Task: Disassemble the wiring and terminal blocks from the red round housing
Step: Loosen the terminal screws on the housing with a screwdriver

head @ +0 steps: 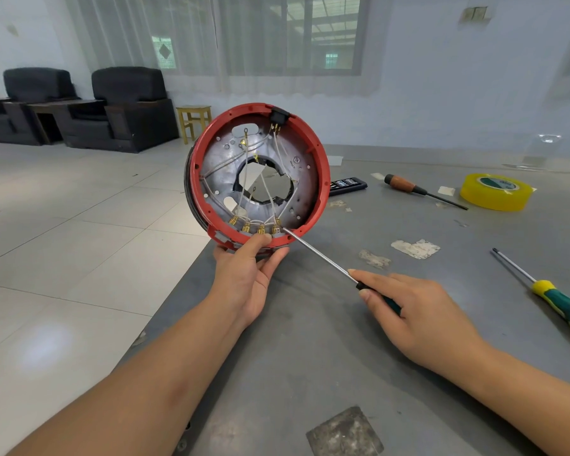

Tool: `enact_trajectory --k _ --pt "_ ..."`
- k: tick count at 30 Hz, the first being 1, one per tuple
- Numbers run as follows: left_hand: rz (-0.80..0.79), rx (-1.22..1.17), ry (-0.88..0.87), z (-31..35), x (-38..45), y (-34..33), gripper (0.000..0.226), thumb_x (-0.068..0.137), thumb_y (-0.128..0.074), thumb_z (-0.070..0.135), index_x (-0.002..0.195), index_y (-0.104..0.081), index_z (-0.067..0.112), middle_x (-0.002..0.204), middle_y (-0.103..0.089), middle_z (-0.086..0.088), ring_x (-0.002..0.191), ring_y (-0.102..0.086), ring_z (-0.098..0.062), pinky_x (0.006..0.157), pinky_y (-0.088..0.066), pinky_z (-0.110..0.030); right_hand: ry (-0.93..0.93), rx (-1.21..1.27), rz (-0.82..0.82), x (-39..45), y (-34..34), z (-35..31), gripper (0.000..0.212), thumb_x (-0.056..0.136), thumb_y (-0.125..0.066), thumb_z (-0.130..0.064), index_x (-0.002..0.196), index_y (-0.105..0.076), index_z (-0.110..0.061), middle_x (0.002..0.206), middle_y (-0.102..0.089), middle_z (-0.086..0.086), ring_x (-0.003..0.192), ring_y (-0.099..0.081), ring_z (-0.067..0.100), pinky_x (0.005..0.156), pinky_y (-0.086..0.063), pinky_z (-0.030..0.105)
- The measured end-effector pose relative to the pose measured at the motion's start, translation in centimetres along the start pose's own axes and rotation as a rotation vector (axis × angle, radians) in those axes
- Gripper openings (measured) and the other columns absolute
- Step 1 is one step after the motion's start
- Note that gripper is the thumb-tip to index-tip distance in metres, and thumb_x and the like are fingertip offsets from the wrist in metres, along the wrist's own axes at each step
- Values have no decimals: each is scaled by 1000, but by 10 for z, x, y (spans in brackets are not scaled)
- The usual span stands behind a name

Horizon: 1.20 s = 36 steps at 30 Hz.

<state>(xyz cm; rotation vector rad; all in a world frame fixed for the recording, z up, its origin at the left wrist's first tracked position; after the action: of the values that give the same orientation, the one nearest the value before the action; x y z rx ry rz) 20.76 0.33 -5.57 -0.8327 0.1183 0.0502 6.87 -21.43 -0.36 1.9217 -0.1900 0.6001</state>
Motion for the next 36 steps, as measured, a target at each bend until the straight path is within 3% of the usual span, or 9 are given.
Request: enact_trajectory --k 7,11,15,18,24,28,31,34,36 --pt "18 -38 18 2 0 2 65 89 -67 -11 146 -44 9 113 -69 -22 96 -78 -38 81 -65 -51 -18 -3 10 -4 3 3 41 99 -43 -46 134 -63 -38 80 -65 -13 71 -60 8 63 -52 28" --pt "19 -24 40 2 -3 2 64 92 -67 -5 151 -43 1 136 -61 -33 106 -75 -42 75 -65 -44 -18 -25 12 -7 5 6 38 99 -49 -42 133 -64 -39 76 -61 -14 67 -57 9 59 -53 33" --pt "-5 -33 39 4 -6 -1 62 93 -66 1 150 -43 -3 113 -61 -23 105 -76 -41 75 -65 -44 34 -94 17 -8 7 4 36 100 -49 -40 134 -64 -39 76 -57 -16 62 -53 7 51 -50 33" --pt "-35 -15 46 4 -10 -5 48 95 -66 5 141 -50 6 103 -63 -20 97 -78 -39 76 -65 -46 80 -172 4 -6 6 -1 39 100 -43 -43 135 -61 -41 85 -62 -16 62 -57 10 45 -47 32" --pt "-35 172 59 3 -10 -6 62 96 -65 10 153 -41 2 114 -69 -26 112 -74 -35 76 -64 -35 102 -217 1 -5 8 1 44 102 -34 -45 137 -60 -41 96 -66 -18 66 -64 16 42 -46 32" --pt "-40 221 101 8 -6 -2 32 96 -62 7 126 -52 9 90 -71 -12 114 -73 -33 75 -57 -29 96 -227 -21 -5 8 3 42 102 -37 -45 137 -59 -43 99 -66 -20 71 -66 15 43 -47 33" --pt "-75 259 145 10 -10 -3 6 96 -60 4 100 -60 8 97 -72 -20 113 -73 -34 80 -59 -32 92 -213 -39 -3 8 4 40 101 -43 -41 138 -59 -42 103 -67 -21 77 -68 16 47 -50 33" --pt "-89 269 176 13 -11 -2 11 92 -63 -3 103 -64 -1 119 -71 -33 112 -74 -39 85 -65 -40 89 -220 -58 -2 8 6 39 105 -40 -38 139 -59 -41 103 -67 -20 79 -68 17 50 -51 34" --pt "-77 247 188 15 -11 0 19 91 -63 -9 109 -63 -4 110 -74 -31 104 -76 -39 80 -66 -43 89 -219 -79 -1 8 7 42 104 -36 -42 139 -58 -42 103 -67 -19 81 -68 18 52 -53 37"
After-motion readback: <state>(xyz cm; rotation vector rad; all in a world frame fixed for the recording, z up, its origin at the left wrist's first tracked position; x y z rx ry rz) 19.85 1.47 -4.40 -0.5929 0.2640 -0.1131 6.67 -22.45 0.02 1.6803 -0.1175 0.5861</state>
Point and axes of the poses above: each hand's wrist, its own x-axis towards the middle knuckle, its own y-axis out of the back of the hand, z = x × y, the point moved 8 cm from there along x, towards the middle knuckle
